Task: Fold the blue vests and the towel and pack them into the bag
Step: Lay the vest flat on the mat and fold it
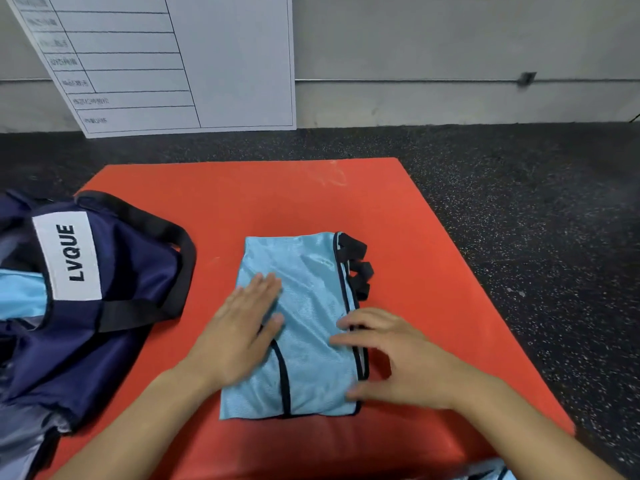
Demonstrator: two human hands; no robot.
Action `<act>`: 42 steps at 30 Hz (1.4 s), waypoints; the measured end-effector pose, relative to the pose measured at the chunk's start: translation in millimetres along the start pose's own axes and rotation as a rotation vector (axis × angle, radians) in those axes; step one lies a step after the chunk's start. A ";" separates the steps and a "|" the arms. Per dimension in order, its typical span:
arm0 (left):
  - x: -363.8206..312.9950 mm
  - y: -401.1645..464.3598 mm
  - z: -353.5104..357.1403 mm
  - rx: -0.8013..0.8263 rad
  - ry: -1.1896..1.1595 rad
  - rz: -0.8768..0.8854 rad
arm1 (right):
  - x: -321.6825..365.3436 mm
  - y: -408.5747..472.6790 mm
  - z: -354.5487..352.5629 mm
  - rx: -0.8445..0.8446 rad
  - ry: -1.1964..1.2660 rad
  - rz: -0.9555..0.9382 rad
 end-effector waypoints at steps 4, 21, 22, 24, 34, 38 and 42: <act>-9.3 -24.1 14.0 0.057 0.081 0.176 | 5.6 -1.6 17.8 0.143 -0.043 -0.021; -33.0 -57.2 -6.4 0.200 -0.001 0.230 | 17.8 8.5 28.5 -0.225 0.051 -0.055; -32.5 -56.5 -7.8 0.187 -0.026 0.217 | 18.2 10.9 26.2 -0.240 0.124 -0.019; -29.0 -52.5 -11.8 0.152 -0.133 0.169 | 17.4 14.7 22.7 -0.253 0.276 0.090; 8.2 -14.9 -20.6 -0.131 -0.774 -0.252 | 8.4 42.0 13.3 -0.331 0.796 0.315; 8.1 -5.2 -13.5 -0.250 -0.848 -0.346 | 5.5 32.4 -11.7 -0.152 0.865 0.279; 15.3 2.2 -10.0 -0.235 -0.811 -0.401 | -8.2 19.4 -21.7 0.088 0.803 0.263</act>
Point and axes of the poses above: each hand's wrist, its own y-axis towards the middle knuckle, its own z-axis out of the palm, x = y × z, the point moved 1 cm from there along y, towards the middle knuckle, and after that the axes turned 1 degree about -x, right-handed, at the moved point
